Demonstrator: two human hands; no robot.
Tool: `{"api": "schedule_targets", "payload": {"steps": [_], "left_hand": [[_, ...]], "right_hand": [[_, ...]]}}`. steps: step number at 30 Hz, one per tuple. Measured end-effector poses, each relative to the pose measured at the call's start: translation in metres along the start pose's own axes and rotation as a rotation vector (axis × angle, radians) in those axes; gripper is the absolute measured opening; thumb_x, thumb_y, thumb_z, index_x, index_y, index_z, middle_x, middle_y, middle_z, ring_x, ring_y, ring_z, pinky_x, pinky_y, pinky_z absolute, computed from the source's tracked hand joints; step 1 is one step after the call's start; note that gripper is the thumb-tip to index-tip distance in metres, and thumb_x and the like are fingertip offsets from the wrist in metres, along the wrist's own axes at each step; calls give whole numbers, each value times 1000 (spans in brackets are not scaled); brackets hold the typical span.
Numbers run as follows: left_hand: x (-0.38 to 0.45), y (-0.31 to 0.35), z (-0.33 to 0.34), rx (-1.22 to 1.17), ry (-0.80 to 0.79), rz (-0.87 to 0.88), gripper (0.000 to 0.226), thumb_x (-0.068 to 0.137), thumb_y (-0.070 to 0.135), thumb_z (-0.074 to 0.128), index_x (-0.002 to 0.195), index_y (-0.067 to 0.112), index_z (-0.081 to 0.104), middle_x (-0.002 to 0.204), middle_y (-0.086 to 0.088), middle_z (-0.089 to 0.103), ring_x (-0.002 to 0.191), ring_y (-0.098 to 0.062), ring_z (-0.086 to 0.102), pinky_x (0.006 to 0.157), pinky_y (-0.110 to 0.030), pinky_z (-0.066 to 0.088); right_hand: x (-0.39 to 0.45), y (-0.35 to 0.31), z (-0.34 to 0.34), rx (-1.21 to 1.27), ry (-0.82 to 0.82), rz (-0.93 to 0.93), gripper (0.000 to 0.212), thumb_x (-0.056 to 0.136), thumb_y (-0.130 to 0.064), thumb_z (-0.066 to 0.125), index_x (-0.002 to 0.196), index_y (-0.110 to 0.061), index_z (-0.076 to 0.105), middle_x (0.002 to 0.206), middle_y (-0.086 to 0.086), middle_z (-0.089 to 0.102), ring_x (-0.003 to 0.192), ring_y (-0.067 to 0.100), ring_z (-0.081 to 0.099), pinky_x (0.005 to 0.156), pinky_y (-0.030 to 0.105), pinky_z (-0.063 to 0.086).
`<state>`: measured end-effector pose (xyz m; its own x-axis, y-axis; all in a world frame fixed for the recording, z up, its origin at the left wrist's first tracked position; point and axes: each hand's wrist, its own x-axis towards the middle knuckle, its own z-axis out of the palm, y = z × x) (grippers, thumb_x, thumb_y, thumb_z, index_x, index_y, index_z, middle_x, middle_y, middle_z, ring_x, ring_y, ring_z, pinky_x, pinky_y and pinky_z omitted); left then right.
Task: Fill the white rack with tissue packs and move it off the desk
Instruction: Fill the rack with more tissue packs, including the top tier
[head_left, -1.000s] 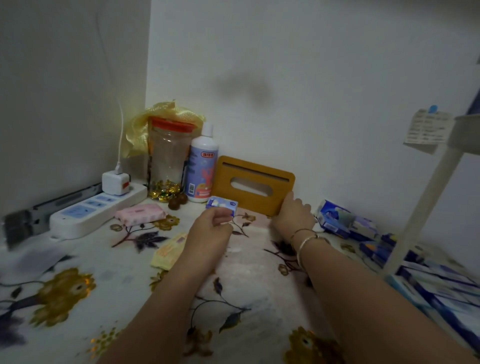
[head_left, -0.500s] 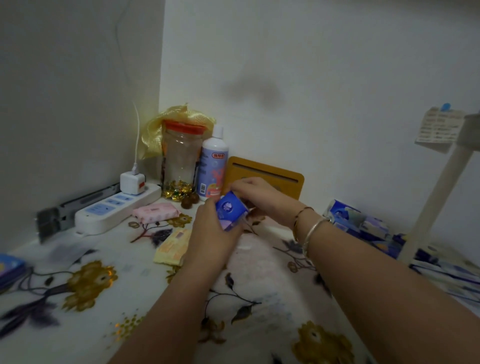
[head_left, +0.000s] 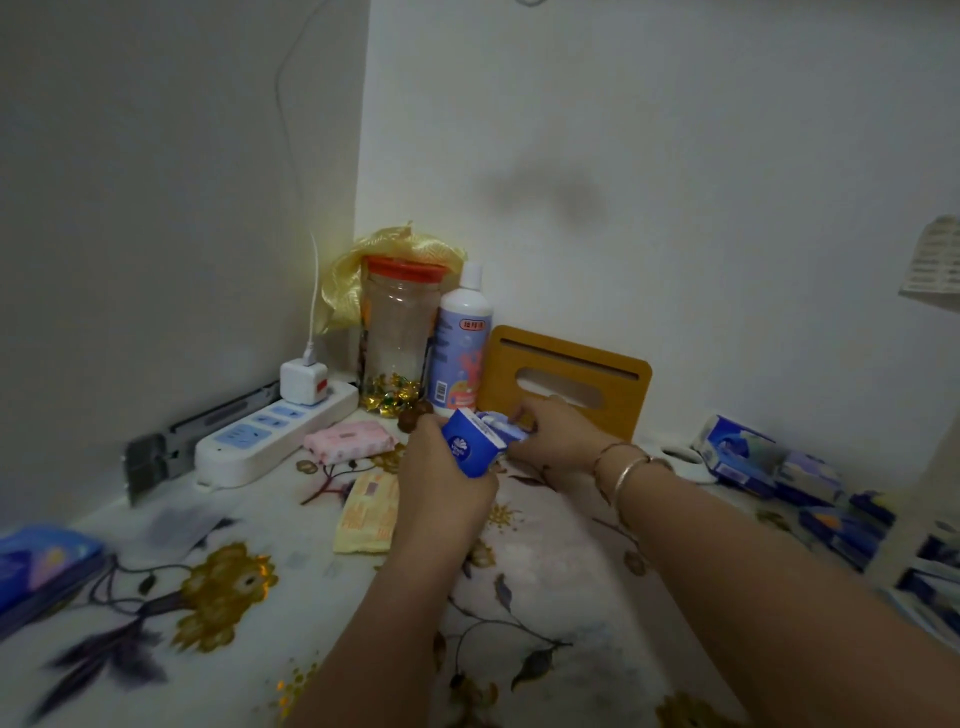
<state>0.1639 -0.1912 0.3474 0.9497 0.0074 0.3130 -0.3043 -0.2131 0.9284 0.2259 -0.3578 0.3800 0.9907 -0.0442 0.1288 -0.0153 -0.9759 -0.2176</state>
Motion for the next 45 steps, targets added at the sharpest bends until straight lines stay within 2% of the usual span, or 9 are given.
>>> {"api": "schedule_targets", "payload": {"steps": [5,9,11,15,17,23,33,38,45], "left_hand": [[-6,-2,1,181,-63,113,59,72,7,71,123,24,45,114,2,53,100,-17,54,83,-36,52],[-16,1,1,201,-171,235,60,76,9,70,129,24,46,117,2,57,108,-17,54,88,-35,50],[-19,5,1,193,-205,255,44,77,10,69,115,22,51,103,5,60,94,-13,58,78,-28,49],[-22,10,0,113,-226,244,38,77,15,74,97,32,47,85,19,53,79,3,52,70,-13,41],[-22,11,2,59,-237,234,42,76,13,75,89,38,43,83,21,52,76,7,51,67,-9,41],[-21,8,7,8,-282,201,46,75,15,76,103,33,44,86,22,52,78,7,52,61,-7,39],[-24,9,9,22,-293,194,48,75,17,78,107,31,45,90,21,52,81,4,52,65,-9,39],[-35,16,6,49,-318,203,47,73,17,79,106,29,47,94,17,55,83,3,53,67,-12,42],[-39,17,3,80,-305,211,46,73,16,77,106,29,48,92,18,55,84,2,54,66,-12,42]], "right_hand": [[-30,-4,-35,746,-353,97,11,92,-23,55,89,-13,56,84,7,60,75,19,59,81,35,51],[-49,-3,-53,985,-610,159,37,93,-43,51,99,-8,63,93,11,65,75,22,68,78,32,58],[-57,1,-58,1036,-483,230,50,95,-49,43,90,-7,68,87,12,70,70,22,70,65,29,59],[-60,45,-52,474,446,492,25,90,-24,47,87,-5,62,89,15,64,86,33,59,69,33,48],[-64,69,-48,243,584,663,35,88,-24,49,116,-2,50,122,21,51,115,39,46,88,40,42],[-65,114,-12,55,241,846,74,86,-26,55,146,-6,17,149,20,26,137,42,25,112,53,26],[-76,90,-28,-161,335,646,25,91,-12,49,116,-7,51,125,18,53,109,35,57,79,40,50],[-87,88,-31,29,203,694,60,87,-37,56,136,-11,32,139,21,34,125,38,40,95,43,43],[-90,57,-4,-69,37,680,68,68,-46,55,130,-21,47,140,16,39,133,40,28,108,60,23]]}}
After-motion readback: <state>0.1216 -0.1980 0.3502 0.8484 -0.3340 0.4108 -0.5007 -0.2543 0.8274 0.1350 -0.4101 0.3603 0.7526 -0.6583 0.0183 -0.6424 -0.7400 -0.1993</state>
